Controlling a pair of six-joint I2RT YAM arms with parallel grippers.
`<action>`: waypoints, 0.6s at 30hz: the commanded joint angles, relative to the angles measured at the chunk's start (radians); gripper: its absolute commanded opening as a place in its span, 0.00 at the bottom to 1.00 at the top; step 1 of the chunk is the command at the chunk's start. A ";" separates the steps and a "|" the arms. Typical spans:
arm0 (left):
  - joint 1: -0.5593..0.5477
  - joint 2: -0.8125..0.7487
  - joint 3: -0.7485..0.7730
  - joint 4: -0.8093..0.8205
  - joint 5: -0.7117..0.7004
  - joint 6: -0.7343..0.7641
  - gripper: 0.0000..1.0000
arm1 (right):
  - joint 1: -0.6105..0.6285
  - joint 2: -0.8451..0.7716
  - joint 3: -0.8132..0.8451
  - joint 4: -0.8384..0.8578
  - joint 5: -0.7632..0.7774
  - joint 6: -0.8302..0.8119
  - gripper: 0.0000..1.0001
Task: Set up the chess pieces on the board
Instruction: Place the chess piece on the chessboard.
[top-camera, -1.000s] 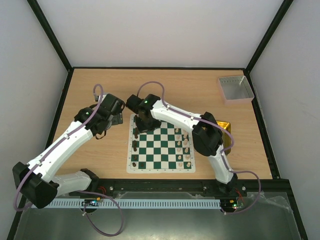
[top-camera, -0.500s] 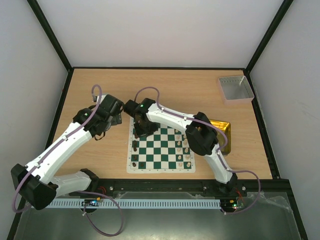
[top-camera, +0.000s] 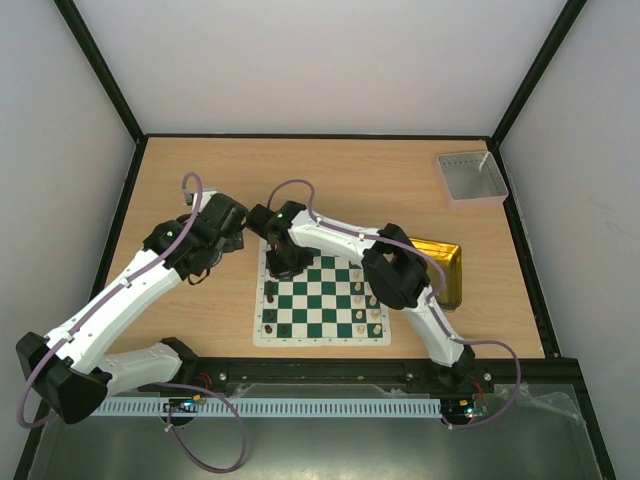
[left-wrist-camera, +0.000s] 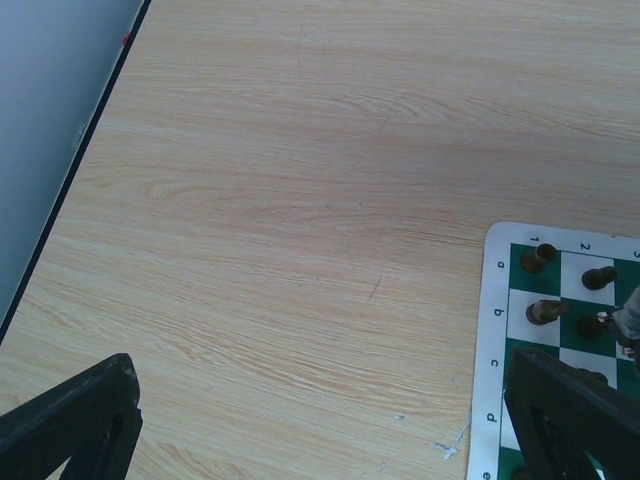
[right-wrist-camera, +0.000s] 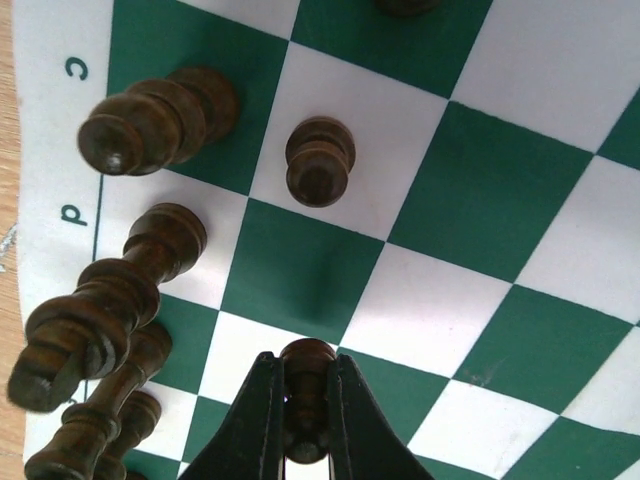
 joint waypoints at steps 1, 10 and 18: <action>-0.016 -0.019 0.019 -0.002 -0.020 0.010 0.99 | 0.007 0.023 0.001 0.004 -0.005 -0.003 0.04; -0.030 -0.022 0.011 0.011 -0.018 0.024 0.99 | 0.007 0.052 0.030 0.003 -0.003 -0.007 0.04; -0.039 -0.025 0.003 0.022 -0.014 0.031 0.99 | 0.007 0.077 0.061 -0.001 0.001 -0.008 0.04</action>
